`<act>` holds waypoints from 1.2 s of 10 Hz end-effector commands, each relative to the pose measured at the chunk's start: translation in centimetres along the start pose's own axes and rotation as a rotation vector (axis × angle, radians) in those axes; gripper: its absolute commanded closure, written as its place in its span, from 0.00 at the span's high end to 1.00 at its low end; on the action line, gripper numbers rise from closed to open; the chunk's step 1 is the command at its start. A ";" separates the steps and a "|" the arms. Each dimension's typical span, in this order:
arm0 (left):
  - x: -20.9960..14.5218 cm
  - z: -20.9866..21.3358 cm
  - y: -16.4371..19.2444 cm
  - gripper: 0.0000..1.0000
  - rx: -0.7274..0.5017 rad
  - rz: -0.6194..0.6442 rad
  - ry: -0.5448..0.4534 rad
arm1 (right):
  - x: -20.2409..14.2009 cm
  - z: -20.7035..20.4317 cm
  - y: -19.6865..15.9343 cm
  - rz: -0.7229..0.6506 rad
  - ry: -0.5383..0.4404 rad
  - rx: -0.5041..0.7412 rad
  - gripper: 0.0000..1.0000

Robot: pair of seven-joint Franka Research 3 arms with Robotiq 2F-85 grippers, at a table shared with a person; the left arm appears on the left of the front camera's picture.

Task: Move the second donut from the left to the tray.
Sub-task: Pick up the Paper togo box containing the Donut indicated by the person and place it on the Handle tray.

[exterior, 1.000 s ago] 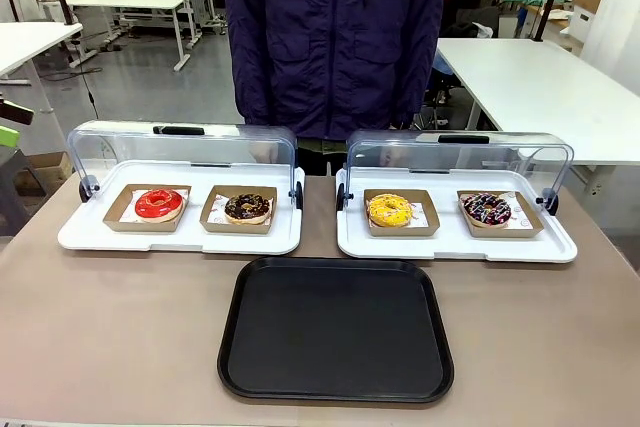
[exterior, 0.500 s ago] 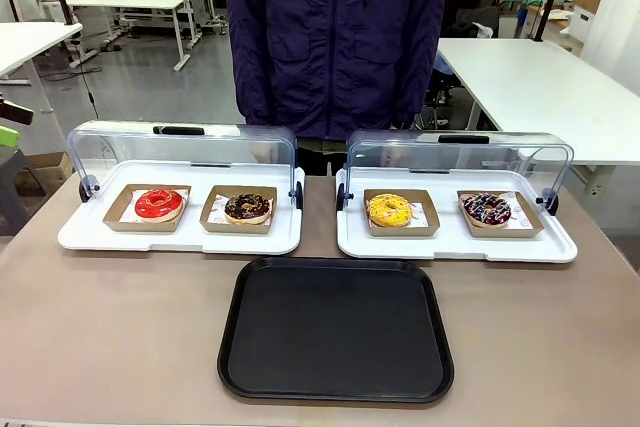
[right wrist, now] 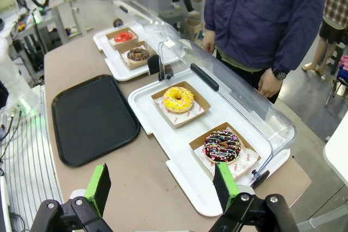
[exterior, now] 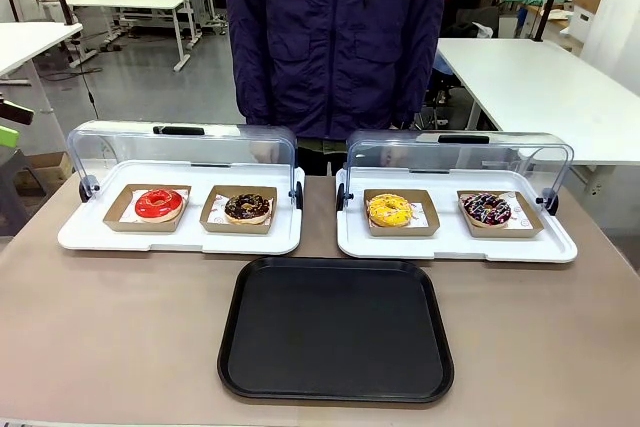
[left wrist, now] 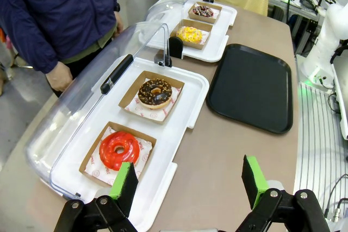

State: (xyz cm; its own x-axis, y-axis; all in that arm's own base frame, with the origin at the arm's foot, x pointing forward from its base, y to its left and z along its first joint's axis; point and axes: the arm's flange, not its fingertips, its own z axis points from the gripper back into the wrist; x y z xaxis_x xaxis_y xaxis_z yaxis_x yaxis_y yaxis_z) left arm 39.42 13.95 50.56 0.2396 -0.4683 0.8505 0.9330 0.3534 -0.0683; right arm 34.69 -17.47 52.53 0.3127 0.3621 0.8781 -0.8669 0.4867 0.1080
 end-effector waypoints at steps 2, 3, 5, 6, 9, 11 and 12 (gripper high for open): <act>0.1 0.0 0.2 1.00 -0.005 -0.024 -0.025 | 0.3 0.1 -0.3 0.027 -0.023 -0.002 1.00; 0.1 0.0 0.2 1.00 -0.005 -0.024 -0.025 | 0.3 0.1 -0.3 0.027 -0.023 -0.002 1.00; 0.1 0.0 0.2 1.00 -0.005 -0.024 -0.025 | 0.3 0.1 -0.3 0.027 -0.023 -0.002 1.00; 0.1 0.0 0.2 1.00 -0.005 -0.024 -0.025 | 0.3 0.1 -0.3 0.027 -0.023 -0.002 1.00; 0.1 0.0 0.2 1.00 -0.005 -0.024 -0.025 | 0.3 0.1 -0.3 0.027 -0.023 -0.002 1.00; 0.1 0.0 0.2 1.00 -0.005 -0.024 -0.025 | 0.3 0.1 -0.3 0.027 -0.023 -0.002 1.00; 0.1 0.0 0.2 1.00 -0.005 -0.024 -0.025 | 0.3 0.1 -0.3 0.027 -0.023 -0.002 1.00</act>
State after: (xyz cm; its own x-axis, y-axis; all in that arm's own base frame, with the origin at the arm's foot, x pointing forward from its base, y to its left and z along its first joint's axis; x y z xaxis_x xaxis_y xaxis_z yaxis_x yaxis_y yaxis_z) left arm 39.42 13.96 50.56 0.2396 -0.4683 0.8505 0.9330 0.3534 -0.0682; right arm 34.72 -17.50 52.57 0.3123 0.3627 0.8780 -0.8669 0.4868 0.1072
